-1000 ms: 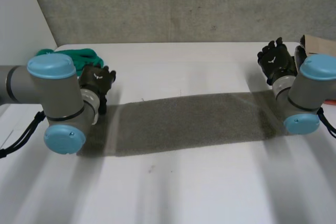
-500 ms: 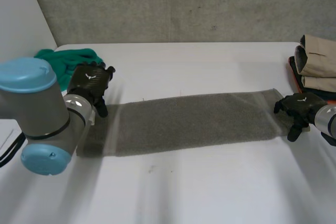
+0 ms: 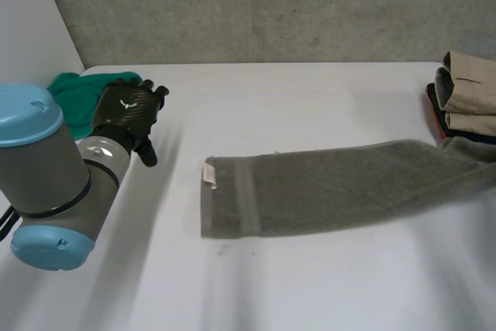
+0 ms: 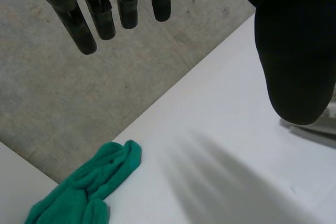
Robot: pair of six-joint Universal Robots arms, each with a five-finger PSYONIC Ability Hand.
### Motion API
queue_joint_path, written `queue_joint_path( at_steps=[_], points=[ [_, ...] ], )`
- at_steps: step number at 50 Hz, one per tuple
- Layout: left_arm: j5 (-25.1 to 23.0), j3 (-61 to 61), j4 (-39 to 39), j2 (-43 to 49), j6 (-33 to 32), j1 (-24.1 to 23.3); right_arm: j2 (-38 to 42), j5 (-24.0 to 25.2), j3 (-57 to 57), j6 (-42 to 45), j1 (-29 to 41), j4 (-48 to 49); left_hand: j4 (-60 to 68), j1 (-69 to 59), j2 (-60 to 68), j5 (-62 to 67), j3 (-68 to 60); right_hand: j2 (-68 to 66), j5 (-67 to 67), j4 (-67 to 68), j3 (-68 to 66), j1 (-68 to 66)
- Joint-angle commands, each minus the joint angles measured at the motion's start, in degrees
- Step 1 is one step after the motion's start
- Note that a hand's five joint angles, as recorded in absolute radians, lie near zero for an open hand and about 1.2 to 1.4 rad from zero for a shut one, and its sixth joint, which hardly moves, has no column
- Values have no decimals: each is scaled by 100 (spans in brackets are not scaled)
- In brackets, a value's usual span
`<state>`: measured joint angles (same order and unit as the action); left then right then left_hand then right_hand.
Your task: Fold the laundry.
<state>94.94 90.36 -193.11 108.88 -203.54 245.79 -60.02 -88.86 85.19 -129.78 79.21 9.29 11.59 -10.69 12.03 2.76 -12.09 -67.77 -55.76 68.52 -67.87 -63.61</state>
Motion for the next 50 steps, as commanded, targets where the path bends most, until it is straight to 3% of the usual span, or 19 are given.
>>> queue_joint_path(
  at_steps=[1, 7, 11, 18, 19, 21, 22, 27, 32, 36, 41, 46, 50],
  points=[
    [7, 95, 1, -139, 7, 13, -387, 623, 77, 269, 1560, 749, -159, 69, -203, -276, 209, -1223, -1424, 1148, -1213, -1639],
    [7, 174, 1, -245, 7, 5, -405, 1974, 542, 383, 3334, 1907, -159, 69, -203, -276, 209, -1223, -1424, 1148, -1213, -1639],
    [-2, 236, 1, -298, 16, -22, -143, 2512, 735, 558, 4231, 2340, -159, 69, -203, -276, 209, -1223, -1424, 1148, -1213, -1639],
    [-2, 245, -16, -280, 16, -171, 535, 2584, 789, 814, 5025, 2244, -159, 69, -203, -276, 209, -1223, -1424, 1148, -1213, -1639],
    [-2, 245, -16, -271, 7, -189, 518, 2497, 798, 805, 5025, 2183, -159, 69, -203, -276, 209, 154, -48, -229, 164, -262],
    [7, 227, -16, -254, 7, -241, 483, 2313, 850, 744, 4990, 2122, -159, 69, -203, -276, 209, 4117, 3915, -4192, 4127, 3701],
    [-2, 219, -16, -245, 7, -250, 387, 1981, 929, 631, 4929, 2069, -159, 69, -203, -276, 209, 5777, 5576, -5852, 5787, 5361],
    [-2, 166, -16, -227, 7, -365, -439, 1205, 1245, -370, 4420, 1832, -159, 69, -203, -276, 209, 5777, 5576, -5852, 5787, 5361],
    [-2, 139, -69, -227, 7, -409, -879, 1388, 1658, -2021, 3507, 1043, -159, 69, -203, -276, 209, 5777, 5576, -5852, 5787, 5361],
    [7, 200, -253, -210, 7, -426, -818, 1407, 1738, -2184, 3172, 462, -159, 69, -203, -276, 209, 5777, 5576, -5852, 5787, 5361],
    [7, 245, -271, -183, 7, -531, -414, 1152, 1659, -1465, 2601, 337, -159, 69, -203, -276, 209, -1210, -1411, 1135, -1200, -1626],
    [7, 289, -271, -201, 7, -558, -589, 748, 1457, -1032, 2713, 951, -159, 69, -203, -276, 209, -1223, -1424, 1148, -1213, -1639],
    [7, 289, -271, -254, 7, -549, -1010, 712, 1316, -1216, 3600, 1523, -159, 69, -203, -276, 209, -1223, -1424, 1148, -1213, -1639]
  ],
)
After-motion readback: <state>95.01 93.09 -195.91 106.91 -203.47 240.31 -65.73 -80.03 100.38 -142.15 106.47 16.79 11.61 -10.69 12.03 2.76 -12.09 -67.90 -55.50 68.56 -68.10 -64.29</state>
